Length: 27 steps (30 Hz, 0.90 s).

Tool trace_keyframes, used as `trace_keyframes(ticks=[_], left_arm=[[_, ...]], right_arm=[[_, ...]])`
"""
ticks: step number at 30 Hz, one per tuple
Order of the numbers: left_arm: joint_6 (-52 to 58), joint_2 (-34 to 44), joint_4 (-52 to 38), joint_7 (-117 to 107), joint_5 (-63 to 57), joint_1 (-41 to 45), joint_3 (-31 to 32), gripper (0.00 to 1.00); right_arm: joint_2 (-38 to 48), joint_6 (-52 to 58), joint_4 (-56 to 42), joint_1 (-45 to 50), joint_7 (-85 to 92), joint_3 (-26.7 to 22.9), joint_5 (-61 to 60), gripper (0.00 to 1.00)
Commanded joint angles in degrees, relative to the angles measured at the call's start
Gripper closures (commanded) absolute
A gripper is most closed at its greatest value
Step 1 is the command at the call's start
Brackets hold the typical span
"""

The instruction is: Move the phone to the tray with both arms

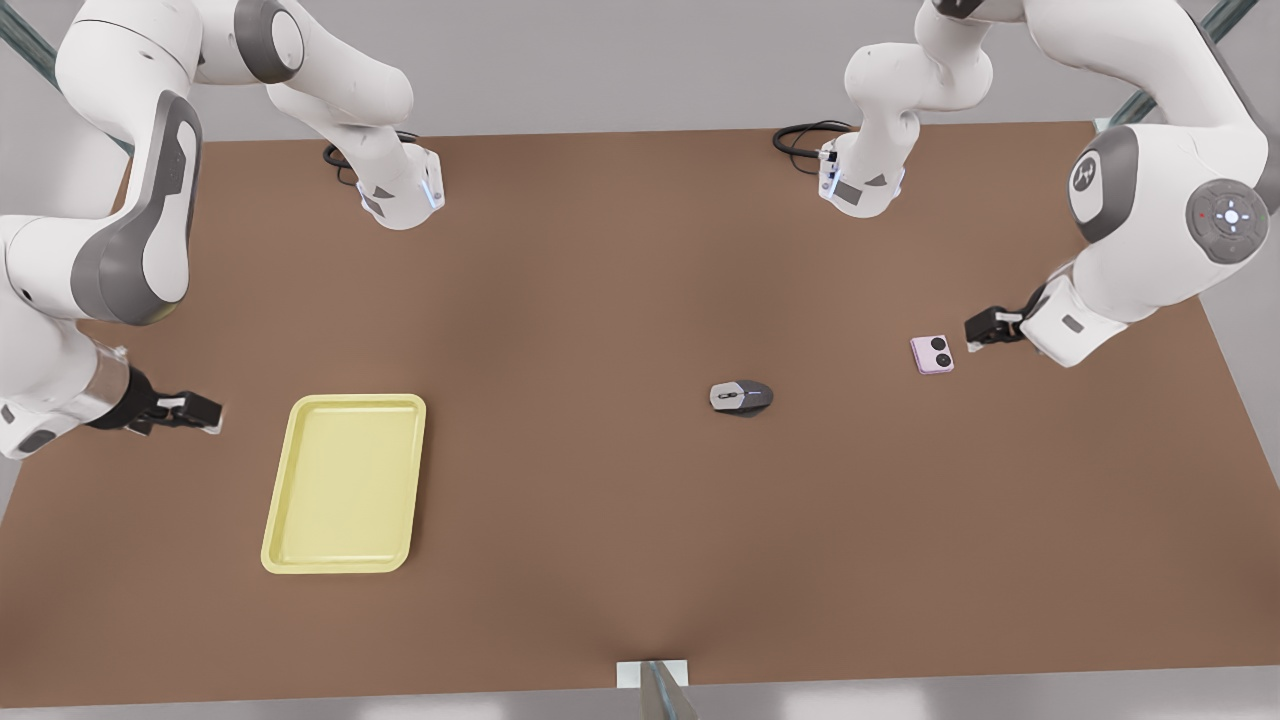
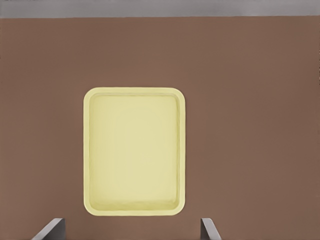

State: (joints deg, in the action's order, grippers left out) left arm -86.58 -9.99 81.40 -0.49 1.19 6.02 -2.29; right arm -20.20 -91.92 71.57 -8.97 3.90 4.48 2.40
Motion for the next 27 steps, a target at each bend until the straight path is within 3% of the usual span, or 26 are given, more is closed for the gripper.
trace_keyframes(ticks=[1, 3, 6, 11, 16, 21, 27], left_arm=[[-3.4, 0.1, 0.1, 1.4, -0.4, 0.0, 0.0, 0.00], [-8.1, 1.8, 6.4, 1.1, -0.4, 0.0, -0.1, 0.00], [-29.8, 9.2, 30.3, 1.1, -0.3, 0.1, -4.3, 0.00], [-53.6, 6.6, 49.0, 1.5, -0.1, 0.1, -7.7, 0.00], [-62.9, 1.6, 54.2, 8.1, 0.1, 0.0, -11.5, 0.00], [-72.4, -1.4, 60.2, 8.1, 0.5, 0.1, -11.5, 0.00], [-72.9, -2.5, 61.7, 9.8, 0.4, 0.0, -11.9, 0.00]], right_arm=[[0.1, -3.1, 0.0, 0.0, 2.2, 0.0, 0.0, 0.00], [0.1, -3.1, 0.0, 0.0, 2.2, 0.0, 0.0, 0.00], [0.1, -3.1, 0.0, 0.0, 2.2, 0.0, 0.0, 0.00], [0.1, -3.0, 0.0, 0.0, 2.2, 0.0, 0.0, 0.00], [0.1, -3.0, 0.0, 0.0, 2.2, 0.0, 0.0, 0.00], [0.1, -3.1, 0.0, 0.0, 2.2, 0.0, 0.0, 0.00], [0.1, -3.1, 0.0, 0.0, 2.2, 0.0, 0.0, 0.00]])
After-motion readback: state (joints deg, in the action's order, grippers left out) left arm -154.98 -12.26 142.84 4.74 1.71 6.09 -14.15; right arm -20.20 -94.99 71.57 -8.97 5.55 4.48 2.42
